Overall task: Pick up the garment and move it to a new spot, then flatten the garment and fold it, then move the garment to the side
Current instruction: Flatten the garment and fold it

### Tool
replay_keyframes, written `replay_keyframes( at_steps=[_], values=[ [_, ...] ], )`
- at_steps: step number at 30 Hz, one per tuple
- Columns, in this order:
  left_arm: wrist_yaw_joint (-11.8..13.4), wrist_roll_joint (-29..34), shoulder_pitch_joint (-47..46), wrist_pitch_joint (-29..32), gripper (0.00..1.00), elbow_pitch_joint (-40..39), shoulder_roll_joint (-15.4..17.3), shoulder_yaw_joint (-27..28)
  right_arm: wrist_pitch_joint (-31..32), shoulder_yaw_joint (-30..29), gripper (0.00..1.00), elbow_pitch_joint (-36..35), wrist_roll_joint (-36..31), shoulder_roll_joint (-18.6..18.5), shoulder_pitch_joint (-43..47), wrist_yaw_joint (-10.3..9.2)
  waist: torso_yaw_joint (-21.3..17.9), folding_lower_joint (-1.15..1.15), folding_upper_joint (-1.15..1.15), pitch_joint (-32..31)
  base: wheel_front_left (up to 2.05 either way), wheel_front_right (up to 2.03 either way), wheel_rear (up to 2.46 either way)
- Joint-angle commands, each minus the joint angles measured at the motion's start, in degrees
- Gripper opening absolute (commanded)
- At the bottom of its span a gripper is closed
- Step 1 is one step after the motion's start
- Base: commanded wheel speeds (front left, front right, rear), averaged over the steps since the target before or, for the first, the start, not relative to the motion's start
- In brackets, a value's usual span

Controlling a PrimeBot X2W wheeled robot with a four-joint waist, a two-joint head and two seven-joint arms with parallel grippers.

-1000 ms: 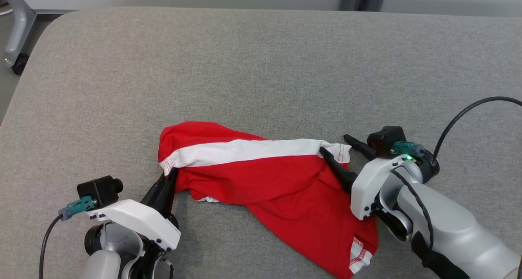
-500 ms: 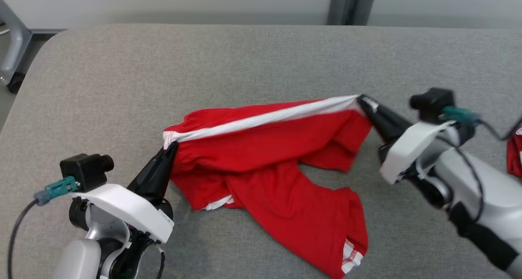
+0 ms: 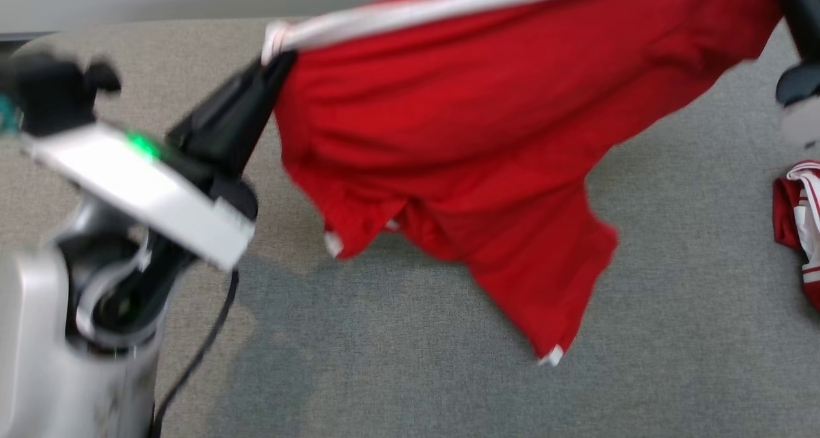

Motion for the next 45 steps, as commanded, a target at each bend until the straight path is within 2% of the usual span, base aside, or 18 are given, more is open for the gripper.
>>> replay_keyframes(
  at_steps=[1,2,6,10,14,16,17,18,20,23,26,28,33,37,38,43,45],
  values=[
    [0.24,0.74,-2.91,0.18,0.0,1.89,0.11,-0.15,1.12,-0.36,0.0,0.6,-1.05,0.39,-1.2,-0.03,-0.24,0.0,0.0,0.63,0.0,0.0,0.0],
    [0.44,1.5,-6.78,0.27,0.0,5.39,-0.33,-0.65,2.26,-1.35,0.0,1.3,-2.29,0.95,-3.21,-0.03,-0.41,0.0,0.0,0.95,0.0,0.0,0.0],
    [0.28,6.54,-22.14,-2.77,0.0,21.22,-2.1,-2.7,5.1,-2.9,0.0,8.05,-6.6,7.55,-12.51,-0.03,-2.08,0.0,0.0,2.87,0.0,0.0,0.0],
    [-0.9,12.67,-34.73,-12.46,0.0,36.97,-3.67,-3.91,0.12,-4.76,0.0,18.92,-13.66,16.16,-22.71,-0.03,-4.06,0.0,0.0,5.1,0.0,0.0,0.0],
    [-1.92,19.06,-42.81,-23.74,0.0,50.29,-3.36,-6.12,-6.71,-6.85,0.0,28.31,-20.26,23.11,-30.61,-0.03,-5.16,0.0,0.0,6.29,0.0,0.0,0.0],
    [-2.45,21.23,-46.25,-29.65,0.0,55.42,-3.76,-6.96,-8.0,-7.19,0.0,30.54,-22.92,25.13,-32.81,-0.03,-5.17,0.0,0.0,7.67,0.0,0.0,0.0],
    [-1.59,19.84,-47.4,-33.9,0.0,56.06,-5.01,-5.31,-8.21,-7.06,0.0,30.72,-23.43,25.95,-33.0,-0.03,-4.92,0.0,0.0,8.59,0.0,0.0,0.0],
    [-1.97,21.43,-48.5,-35.92,0.0,57.53,-5.3,-6.41,-8.42,-6.44,0.0,30.43,-23.84,26.4,-32.5,-0.02,-4.67,0.0,0.0,9.42,0.0,0.0,0.0],
    [-3.18,24.07,-48.77,-37.79,0.0,61.78,-4.73,-9.66,-8.4,-5.29,0.0,27.56,-24.73,25.93,-30.41,-0.02,-4.06,0.0,0.0,11.24,0.0,0.0,0.0],
    [-4.54,24.03,-44.17,-44.53,0.0,67.25,-4.69,-11.54,-8.38,-1.97,0.0,22.32,-25.47,23.93,-23.34,-0.03,-3.02,0.0,0.0,13.24,0.0,0.0,0.0],
    [-5.38,23.9,-39.76,-46.96,0.0,68.34,-6.11,-13.88,-8.41,-2.09,0.0,15.41,-24.3,20.66,-14.82,-0.03,-1.86,0.0,0.0,15.12,0.0,0.0,0.0],
    [-5.57,22.95,-33.07,-47.52,0.0,68.11,-6.02,-15.3,-8.36,-2.71,0.0,10.87,-24.42,18.99,-6.28,-0.03,-1.53,0.0,0.0,15.59,0.0,0.0,0.0],
    [-5.56,19.54,-19.73,-47.67,0.0,57.13,-3.52,-15.74,-8.36,-7.23,0.0,0.42,-23.67,16.69,11.13,-0.03,-1.46,0.0,0.0,15.3,0.0,0.0,0.0],
    [-5.58,17.65,-7.34,-47.57,0.0,48.55,-1.76,-15.46,-8.35,-9.53,0.0,-5.29,-25.0,15.98,22.94,-0.03,-1.55,0.0,0.0,10.26,0.0,0.0,0.0],
    [-5.58,17.65,-7.34,-47.57,0.0,48.55,-1.76,-15.46,-8.35,-9.53,0.0,-5.29,-25.0,15.98,22.94,-0.03,-1.55,0.0,0.0,10.26,0.0,0.0,0.0],
    [-5.59,15.56,8.84,-47.6,0.0,40.66,-0.46,-16.55,-8.35,-10.01,0.0,-8.86,-26.43,14.78,35.87,-0.03,-1.77,0.0,0.0,1.77,0.0,0.0,0.0],
    [-4.77,15.15,15.28,-47.57,0.0,38.04,0.18,-17.14,-8.34,-10.04,0.0,-9.44,-26.68,13.93,41.3,-0.03,-1.57,0.0,0.0,-1.37,0.0,0.0,0.0]
  ],
)
